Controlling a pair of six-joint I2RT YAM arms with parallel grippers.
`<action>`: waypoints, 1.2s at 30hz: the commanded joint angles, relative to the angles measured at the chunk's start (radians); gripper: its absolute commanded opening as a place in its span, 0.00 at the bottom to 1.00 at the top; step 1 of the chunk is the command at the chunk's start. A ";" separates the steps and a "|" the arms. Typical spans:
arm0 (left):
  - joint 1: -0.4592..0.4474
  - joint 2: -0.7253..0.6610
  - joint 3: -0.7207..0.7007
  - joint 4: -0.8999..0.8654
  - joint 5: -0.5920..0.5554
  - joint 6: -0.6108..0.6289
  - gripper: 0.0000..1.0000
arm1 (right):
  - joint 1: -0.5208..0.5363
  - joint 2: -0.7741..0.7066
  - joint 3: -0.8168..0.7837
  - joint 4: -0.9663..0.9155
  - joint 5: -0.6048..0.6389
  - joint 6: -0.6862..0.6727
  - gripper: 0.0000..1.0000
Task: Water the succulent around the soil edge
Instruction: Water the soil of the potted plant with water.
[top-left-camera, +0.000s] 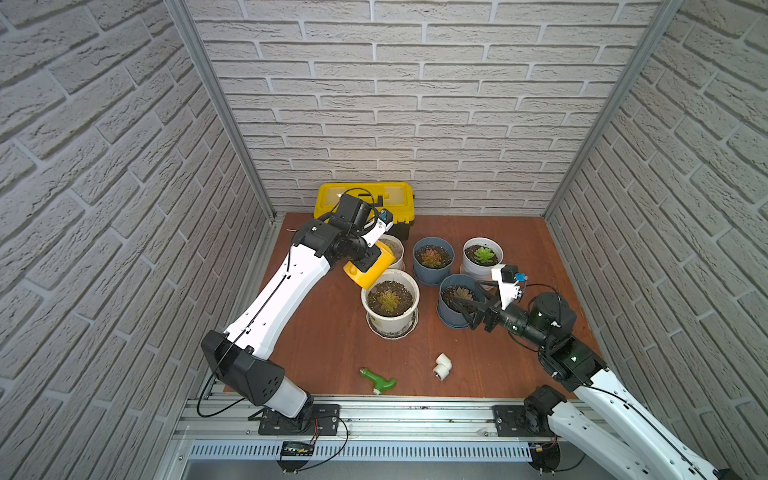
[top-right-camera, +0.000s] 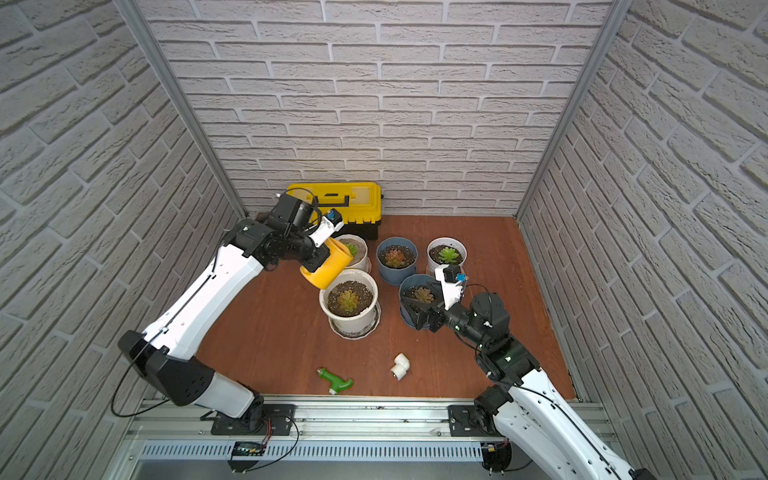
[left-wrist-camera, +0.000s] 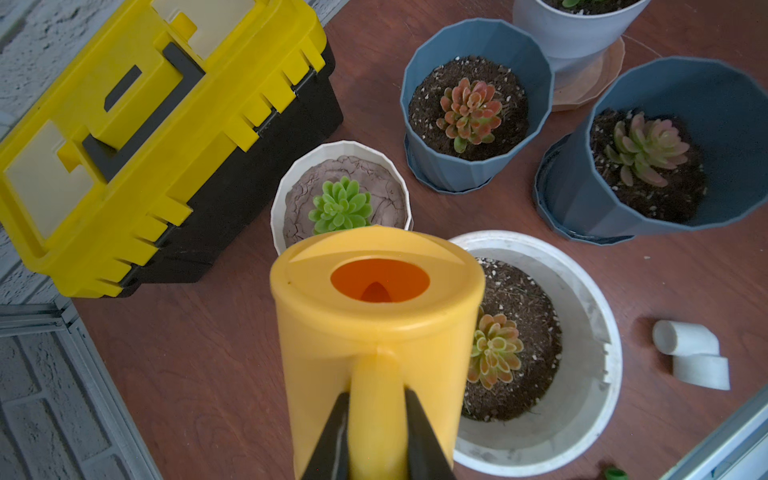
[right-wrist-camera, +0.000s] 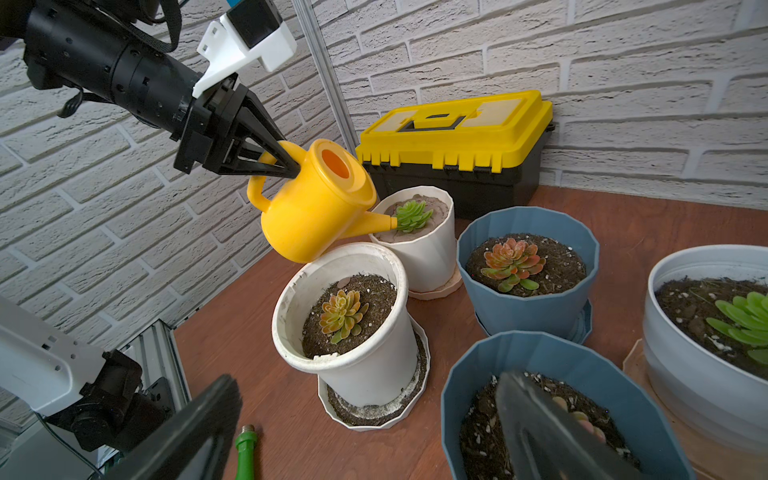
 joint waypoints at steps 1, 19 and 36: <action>-0.002 -0.045 -0.020 0.016 -0.021 -0.002 0.00 | -0.005 -0.008 0.004 0.038 -0.012 0.010 1.00; 0.122 -0.117 -0.142 0.138 -0.030 -0.040 0.00 | -0.005 -0.002 0.004 0.041 -0.015 0.010 1.00; 0.176 -0.034 -0.118 0.218 -0.008 -0.052 0.00 | -0.005 0.012 0.006 0.041 -0.022 0.011 1.00</action>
